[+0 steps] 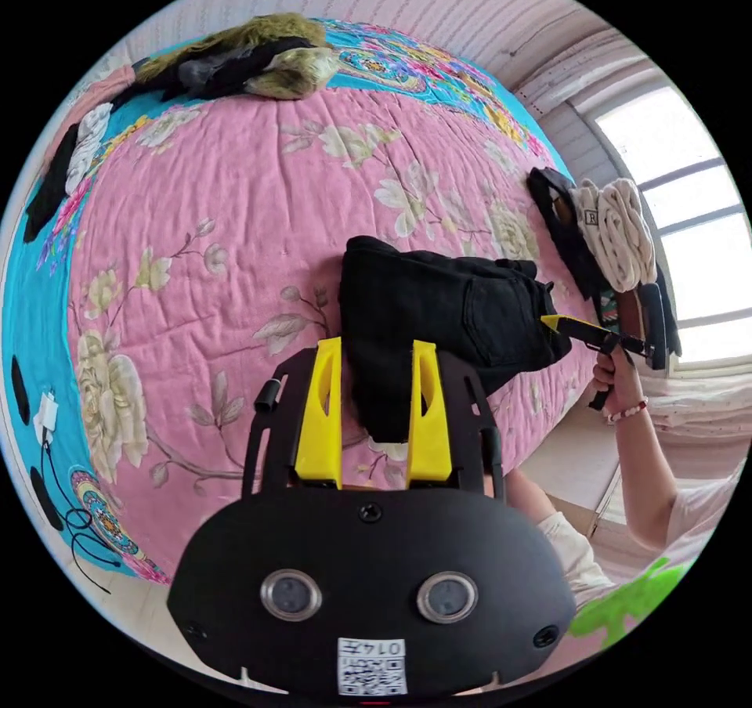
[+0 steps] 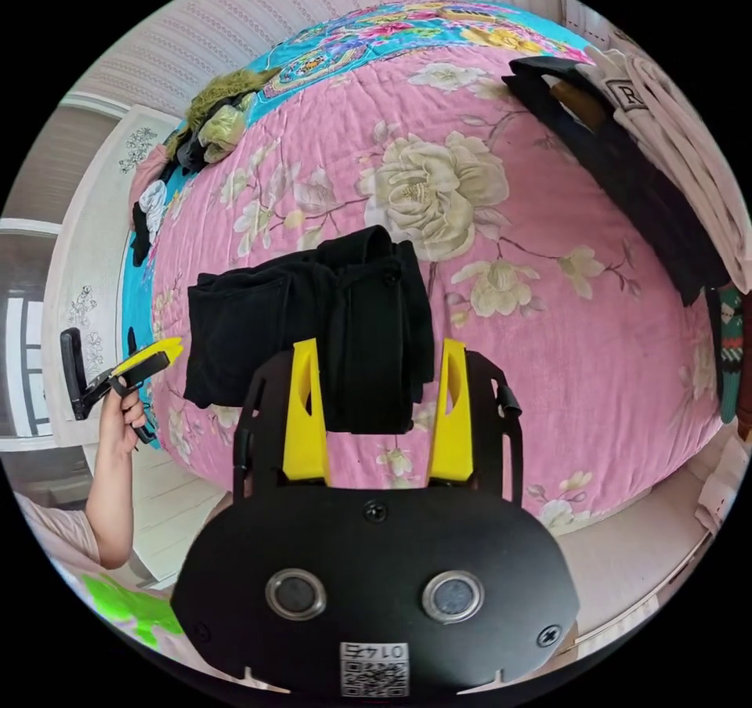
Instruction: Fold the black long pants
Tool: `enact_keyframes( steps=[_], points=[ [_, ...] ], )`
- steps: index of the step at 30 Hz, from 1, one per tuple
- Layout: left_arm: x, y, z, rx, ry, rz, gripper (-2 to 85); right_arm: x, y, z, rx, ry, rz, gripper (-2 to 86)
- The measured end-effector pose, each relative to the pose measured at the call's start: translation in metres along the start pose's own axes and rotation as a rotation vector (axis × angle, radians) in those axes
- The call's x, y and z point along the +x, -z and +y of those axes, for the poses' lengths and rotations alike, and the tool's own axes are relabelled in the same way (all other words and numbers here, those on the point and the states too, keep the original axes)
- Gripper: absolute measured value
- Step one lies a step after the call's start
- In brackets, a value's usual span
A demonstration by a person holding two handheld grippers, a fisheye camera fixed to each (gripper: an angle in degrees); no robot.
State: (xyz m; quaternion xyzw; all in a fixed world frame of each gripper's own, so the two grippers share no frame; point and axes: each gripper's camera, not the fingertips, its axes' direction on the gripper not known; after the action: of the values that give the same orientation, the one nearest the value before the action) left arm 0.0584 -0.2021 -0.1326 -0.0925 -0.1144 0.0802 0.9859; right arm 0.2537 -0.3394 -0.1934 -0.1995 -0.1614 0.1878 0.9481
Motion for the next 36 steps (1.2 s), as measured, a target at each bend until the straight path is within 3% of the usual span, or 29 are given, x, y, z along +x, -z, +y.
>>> enact_keyframes(
  steps=[4,7,13,22,29,36],
  points=[
    [-0.023,-0.023,-0.005,-0.106,0.019,-0.014,13.7,0.007,-0.008,-0.010,-0.044,-0.002,0.031,21.4],
    [-0.027,-0.037,-0.004,-0.074,0.008,-0.041,14.0,0.005,-0.020,-0.015,-0.070,0.021,0.092,21.8],
    [-0.035,0.000,-0.005,-0.056,0.026,0.152,14.2,0.011,0.010,-0.022,-0.034,0.012,0.047,21.3],
    [-0.034,-0.042,-0.011,-0.217,-0.076,-0.057,16.2,0.020,-0.001,-0.030,-0.083,0.020,0.042,21.1],
    [-0.060,0.012,-0.036,-0.075,0.009,0.194,13.8,0.034,0.034,-0.044,-0.031,0.009,-0.063,21.5],
    [-0.095,-0.025,-0.083,-0.173,0.070,0.239,16.3,0.052,0.024,-0.071,-0.121,0.004,-0.111,25.3]
  ],
)
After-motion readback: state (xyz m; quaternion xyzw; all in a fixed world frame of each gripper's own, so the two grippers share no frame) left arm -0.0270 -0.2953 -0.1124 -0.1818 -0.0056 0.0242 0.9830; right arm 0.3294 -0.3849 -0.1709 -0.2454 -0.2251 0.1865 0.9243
